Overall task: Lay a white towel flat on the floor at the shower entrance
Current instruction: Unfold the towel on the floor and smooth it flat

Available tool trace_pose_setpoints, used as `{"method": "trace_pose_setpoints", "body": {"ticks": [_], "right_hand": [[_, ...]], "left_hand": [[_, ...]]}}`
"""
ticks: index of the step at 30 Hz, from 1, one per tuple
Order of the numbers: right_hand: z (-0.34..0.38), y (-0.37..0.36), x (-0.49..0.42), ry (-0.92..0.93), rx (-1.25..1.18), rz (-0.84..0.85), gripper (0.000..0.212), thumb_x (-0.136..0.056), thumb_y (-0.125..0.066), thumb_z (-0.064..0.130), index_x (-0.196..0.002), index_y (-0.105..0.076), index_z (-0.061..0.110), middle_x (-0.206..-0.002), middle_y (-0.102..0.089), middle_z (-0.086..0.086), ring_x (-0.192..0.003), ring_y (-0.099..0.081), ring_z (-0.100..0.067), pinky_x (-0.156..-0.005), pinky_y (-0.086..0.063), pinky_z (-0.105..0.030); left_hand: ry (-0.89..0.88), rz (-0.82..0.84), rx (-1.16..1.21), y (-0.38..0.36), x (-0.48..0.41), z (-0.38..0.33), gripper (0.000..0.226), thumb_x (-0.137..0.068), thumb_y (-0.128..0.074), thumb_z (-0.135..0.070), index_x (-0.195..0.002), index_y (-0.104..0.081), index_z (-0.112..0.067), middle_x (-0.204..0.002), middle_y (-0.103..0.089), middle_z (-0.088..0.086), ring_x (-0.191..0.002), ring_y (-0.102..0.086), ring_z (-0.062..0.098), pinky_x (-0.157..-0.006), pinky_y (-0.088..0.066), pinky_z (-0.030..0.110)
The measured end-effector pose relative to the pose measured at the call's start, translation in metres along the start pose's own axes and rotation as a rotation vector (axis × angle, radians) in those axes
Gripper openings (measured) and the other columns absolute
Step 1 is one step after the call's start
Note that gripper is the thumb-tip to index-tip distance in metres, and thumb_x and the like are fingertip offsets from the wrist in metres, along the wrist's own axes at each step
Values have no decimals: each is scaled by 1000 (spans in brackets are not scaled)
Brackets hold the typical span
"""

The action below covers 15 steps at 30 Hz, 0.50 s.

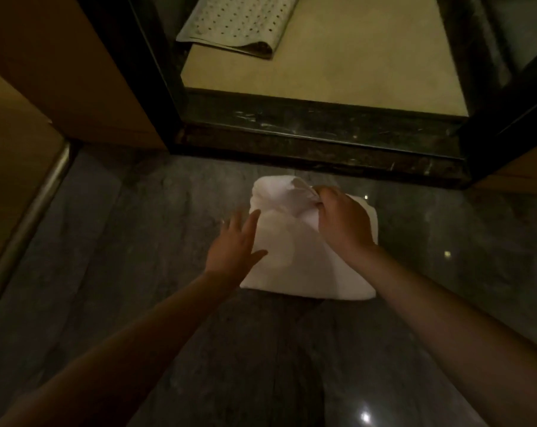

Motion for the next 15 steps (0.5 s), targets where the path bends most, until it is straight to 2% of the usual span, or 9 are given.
{"method": "trace_pose_setpoints", "body": {"ticks": [4,8,12,15], "right_hand": [[2,-5,-3,-23,0,-26,23,-92,-49,13,-112,-60,17,-103,-65,-5,-89,-62,-22,-67,-36,-25],[1,-9,-1,-17,7,-26,22,-92,-50,11,-111,-60,15,-101,-65,-5,-87,-62,-22,-65,-38,-25],[-4,-6,-9,-1,17,-30,24,-91,-50,9,-113,-59,14,-103,-65,-8,-88,-63,-25,-66,-40,-26],[-13,0,-11,-35,8,-71,20,-91,-50,10,-108,-59,15,-102,-63,-8,-88,-62,-24,-66,-40,-27]], "left_hand": [[126,152,203,-26,-2,-6,83,-76,-74,-35,-142,-23,-33,-149,-21,11,-130,-35,30,-100,-42,43],[223,140,396,-34,-9,-10,73,-71,-77,-20,-132,-39,-32,-136,-32,10,-118,-44,29,-94,-44,35],[170,117,409,-25,-17,-7,65,-73,-67,-8,-129,-45,-30,-127,-41,9,-111,-50,27,-81,-38,23],[124,105,355,-7,-26,3,64,-72,-62,0,-127,-49,-28,-125,-45,7,-112,-48,25,-81,-36,22]]}}
Point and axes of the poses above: each hand's wrist, its own x-axis away from the middle knuckle, its own y-axis out of the back of the hand, z = x × y, the point moved 2 cm from there along -x, towards the middle knuckle
